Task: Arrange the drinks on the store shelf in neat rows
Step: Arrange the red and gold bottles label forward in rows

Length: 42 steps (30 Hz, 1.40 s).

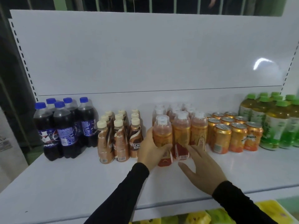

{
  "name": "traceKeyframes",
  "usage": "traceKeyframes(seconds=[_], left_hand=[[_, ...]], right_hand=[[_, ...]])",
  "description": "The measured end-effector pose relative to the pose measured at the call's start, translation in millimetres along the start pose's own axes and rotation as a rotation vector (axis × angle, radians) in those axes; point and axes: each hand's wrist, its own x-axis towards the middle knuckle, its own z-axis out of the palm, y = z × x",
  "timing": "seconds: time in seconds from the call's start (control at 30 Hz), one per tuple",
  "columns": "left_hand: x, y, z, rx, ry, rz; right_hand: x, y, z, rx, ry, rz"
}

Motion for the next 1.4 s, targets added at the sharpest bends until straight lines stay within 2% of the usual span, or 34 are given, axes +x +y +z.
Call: traceKeyframes(seconds=[0.13,0.23,0.43,0.6,0.87,0.97,1.03,1.17,1.23,1.33,1.4], left_hand=[[-25.7,-1.6,-12.0,-0.064,-0.021,0.054],[-37.4,-0.8,-18.6,-0.130,-0.032,0.056],[-53.0,7.1,-20.1,-0.435,-0.007,-0.075],[-58.1,14.0,-11.6,-0.502,-0.006,-0.090],[-52.8,23.3,11.6,-0.702,-0.026,-0.246],[-52.0,24.3,21.8,-0.746,0.035,-0.287],[-52.6,25.7,26.8,-0.744,0.109,-0.302],[-53.3,33.1,31.7,-0.728,0.245,-0.293],[-52.4,35.8,33.6,-0.689,0.303,-0.272],[-51.2,37.9,34.8,-0.630,0.326,-0.247],[-51.6,36.8,31.2,-0.600,0.300,-0.229]], right_hand=[[-10.7,-16.2,7.1,0.140,-0.070,0.083],[-15.8,-26.3,10.6,0.374,-0.055,0.100],[-19.7,-36.7,6.8,0.781,-0.141,0.150],[-18.3,-27.1,-2.7,1.026,-0.187,0.170],[-7.5,8.5,-14.3,1.554,-0.524,0.223],[-2.3,20.8,-12.7,1.561,-0.598,0.220],[0.2,25.0,-11.7,1.464,-0.591,0.149],[5.2,22.2,-12.3,1.044,-0.407,-0.137],[5.9,18.4,-9.3,0.905,-0.289,-0.205],[5.0,15.3,-2.3,0.925,-0.208,-0.158],[4.7,15.0,0.6,1.006,-0.220,-0.141]])
